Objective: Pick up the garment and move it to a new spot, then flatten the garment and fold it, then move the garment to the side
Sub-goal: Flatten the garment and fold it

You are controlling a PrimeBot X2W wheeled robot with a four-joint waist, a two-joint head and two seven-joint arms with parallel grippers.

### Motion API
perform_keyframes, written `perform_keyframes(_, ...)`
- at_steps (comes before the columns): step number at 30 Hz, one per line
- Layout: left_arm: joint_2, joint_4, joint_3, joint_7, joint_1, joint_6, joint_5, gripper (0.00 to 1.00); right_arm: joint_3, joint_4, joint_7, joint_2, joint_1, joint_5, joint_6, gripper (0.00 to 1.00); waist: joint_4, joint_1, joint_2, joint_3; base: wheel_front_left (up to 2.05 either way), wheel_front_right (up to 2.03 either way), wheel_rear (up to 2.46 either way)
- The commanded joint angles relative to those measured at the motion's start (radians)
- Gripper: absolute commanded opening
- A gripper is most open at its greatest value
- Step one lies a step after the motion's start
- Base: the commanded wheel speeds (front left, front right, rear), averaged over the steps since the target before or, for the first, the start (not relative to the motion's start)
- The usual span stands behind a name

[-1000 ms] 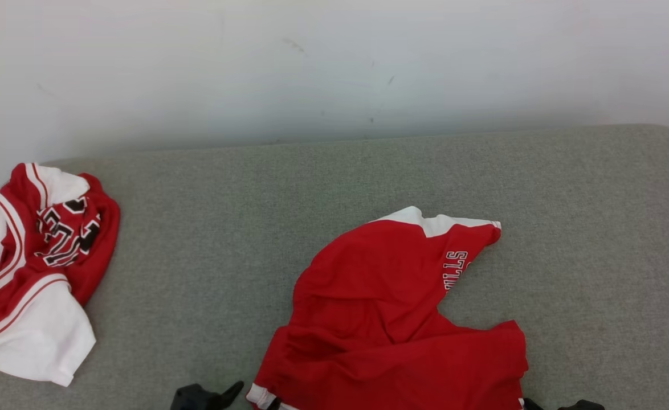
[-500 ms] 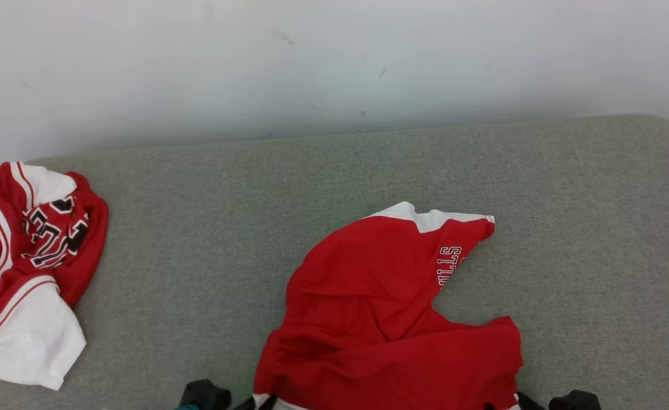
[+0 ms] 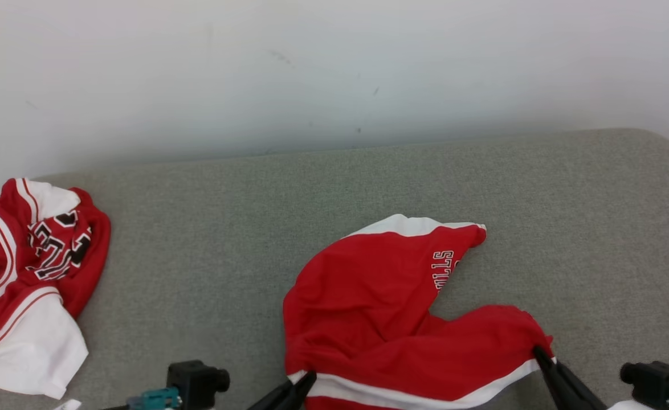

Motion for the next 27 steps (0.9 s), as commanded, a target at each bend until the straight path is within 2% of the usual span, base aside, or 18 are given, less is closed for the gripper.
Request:
perform_keyframes(1,0.017,-0.045,0.015,0.009,0.013,-0.003,-0.039,0.00,-0.016,-0.047,0.001,-0.025,0.020,0.036,0.000,0.00,-0.005,-0.0001,-0.0001,-0.012,0.00,0.00,0.00)
perform_keyframes(5,0.021,-0.204,0.030,0.048,0.024,-0.004,-0.133,0.00,-0.075,-0.224,0.016,-0.085,0.069,0.146,0.000,0.00,-0.014,-0.0001,-0.0001,-0.034,0.00,0.00,0.00)
perform_keyframes(11,-0.002,-0.444,0.031,0.109,-0.002,0.004,-0.250,0.00,-0.219,-0.518,0.028,-0.148,0.136,0.296,0.000,0.00,-0.034,-0.0001,-0.0001,-0.054,0.00,0.00,0.00)
perform_keyframes(19,-0.047,-0.673,0.058,0.177,-0.117,0.062,-0.341,0.00,-0.446,-0.868,0.055,-0.187,0.198,0.428,0.000,0.00,-0.050,-0.0001,-0.0001,-0.053,0.00,0.00,0.00)
perform_keyframes(23,-0.068,-0.713,0.101,0.206,-0.208,0.110,-0.362,0.00,-0.564,-0.966,0.080,-0.182,0.179,0.500,0.000,0.00,-0.055,-0.0001,-0.0001,-0.028,0.00,0.00,0.00)
perform_keyframes(27,-0.053,-0.668,0.135,0.246,-0.334,0.130,-0.316,0.00,-0.630,-0.949,0.131,-0.195,0.106,0.525,0.001,0.00,-0.057,-0.0001,-0.0001,0.038,0.00,0.00,0.00)
